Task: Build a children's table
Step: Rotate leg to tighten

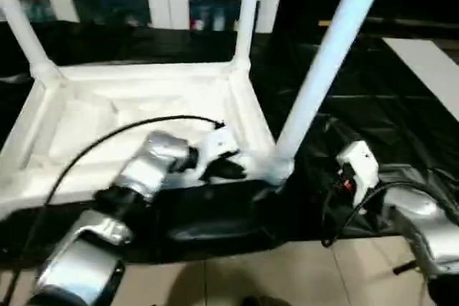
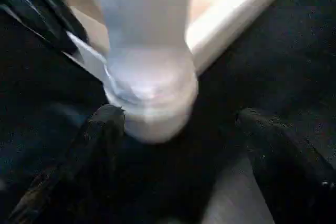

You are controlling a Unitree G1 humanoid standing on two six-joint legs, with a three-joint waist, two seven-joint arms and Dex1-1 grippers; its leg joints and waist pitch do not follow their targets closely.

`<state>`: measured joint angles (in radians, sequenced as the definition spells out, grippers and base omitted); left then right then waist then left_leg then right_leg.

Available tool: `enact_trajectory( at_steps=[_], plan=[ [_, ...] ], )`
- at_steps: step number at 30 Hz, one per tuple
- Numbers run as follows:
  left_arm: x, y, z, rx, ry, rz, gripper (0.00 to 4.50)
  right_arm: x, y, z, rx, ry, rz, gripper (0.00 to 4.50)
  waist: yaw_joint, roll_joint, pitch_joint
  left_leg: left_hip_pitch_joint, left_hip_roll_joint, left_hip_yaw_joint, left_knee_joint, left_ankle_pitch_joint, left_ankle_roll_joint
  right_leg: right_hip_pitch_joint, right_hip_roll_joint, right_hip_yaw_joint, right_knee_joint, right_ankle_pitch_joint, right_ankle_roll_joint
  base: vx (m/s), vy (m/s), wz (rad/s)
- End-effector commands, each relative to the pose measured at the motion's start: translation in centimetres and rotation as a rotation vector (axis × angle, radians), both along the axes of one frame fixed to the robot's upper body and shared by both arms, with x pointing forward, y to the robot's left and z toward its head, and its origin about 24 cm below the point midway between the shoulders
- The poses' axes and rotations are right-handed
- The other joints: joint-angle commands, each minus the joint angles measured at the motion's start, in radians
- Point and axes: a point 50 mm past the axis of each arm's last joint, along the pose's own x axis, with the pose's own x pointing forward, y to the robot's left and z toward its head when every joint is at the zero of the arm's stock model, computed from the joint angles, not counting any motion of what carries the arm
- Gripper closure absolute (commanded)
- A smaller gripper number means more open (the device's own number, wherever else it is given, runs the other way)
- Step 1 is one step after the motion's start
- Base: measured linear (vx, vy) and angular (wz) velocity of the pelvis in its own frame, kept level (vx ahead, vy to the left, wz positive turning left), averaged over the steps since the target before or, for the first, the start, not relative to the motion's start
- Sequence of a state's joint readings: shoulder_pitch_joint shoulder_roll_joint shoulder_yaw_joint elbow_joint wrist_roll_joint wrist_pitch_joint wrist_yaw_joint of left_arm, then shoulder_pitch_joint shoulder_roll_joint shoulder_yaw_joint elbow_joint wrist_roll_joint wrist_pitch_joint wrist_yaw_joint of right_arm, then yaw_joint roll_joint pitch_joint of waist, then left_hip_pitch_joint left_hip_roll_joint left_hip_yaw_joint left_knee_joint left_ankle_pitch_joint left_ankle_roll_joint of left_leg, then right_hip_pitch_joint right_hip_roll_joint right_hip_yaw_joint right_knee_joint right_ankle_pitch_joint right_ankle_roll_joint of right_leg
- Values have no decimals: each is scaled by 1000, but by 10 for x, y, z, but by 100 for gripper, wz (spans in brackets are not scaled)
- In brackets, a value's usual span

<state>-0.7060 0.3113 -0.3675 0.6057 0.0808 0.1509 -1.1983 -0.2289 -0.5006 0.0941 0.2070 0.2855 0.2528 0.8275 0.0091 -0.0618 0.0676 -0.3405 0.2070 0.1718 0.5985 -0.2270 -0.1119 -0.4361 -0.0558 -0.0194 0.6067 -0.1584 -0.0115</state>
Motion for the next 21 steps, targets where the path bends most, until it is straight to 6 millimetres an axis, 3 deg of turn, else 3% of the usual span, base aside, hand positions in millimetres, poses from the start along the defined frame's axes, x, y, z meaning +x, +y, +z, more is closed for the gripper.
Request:
enact_trajectory(
  at_steps=[1, 8, 21],
  plan=[
    [-12, -2, -17, 59, 80, -64, 450, 11, 0, 5, -10, -26, 4, 83, 0, -5, -61, -14, 14, 5, -68, -162, 97, 60, -57, 30, -80, -311, -220, 0, 0, 0],
    [-12, -1, -16, 67, 80, -63, 450, 16, 9, 9, 29, -19, 73, 83, -3, -11, -63, -17, 12, 7, -65, -134, 96, 68, -55, 30, -75, -257, -227, 0, 0, 0],
    [-14, -1, -17, 71, 82, -56, 450, 14, 18, 3, 43, 15, 180, 187, 1, -9, -66, -15, 14, 9, -62, -107, 113, 70, -55, 30, -67, -192, -260, 0, 0, 0]
  ],
)
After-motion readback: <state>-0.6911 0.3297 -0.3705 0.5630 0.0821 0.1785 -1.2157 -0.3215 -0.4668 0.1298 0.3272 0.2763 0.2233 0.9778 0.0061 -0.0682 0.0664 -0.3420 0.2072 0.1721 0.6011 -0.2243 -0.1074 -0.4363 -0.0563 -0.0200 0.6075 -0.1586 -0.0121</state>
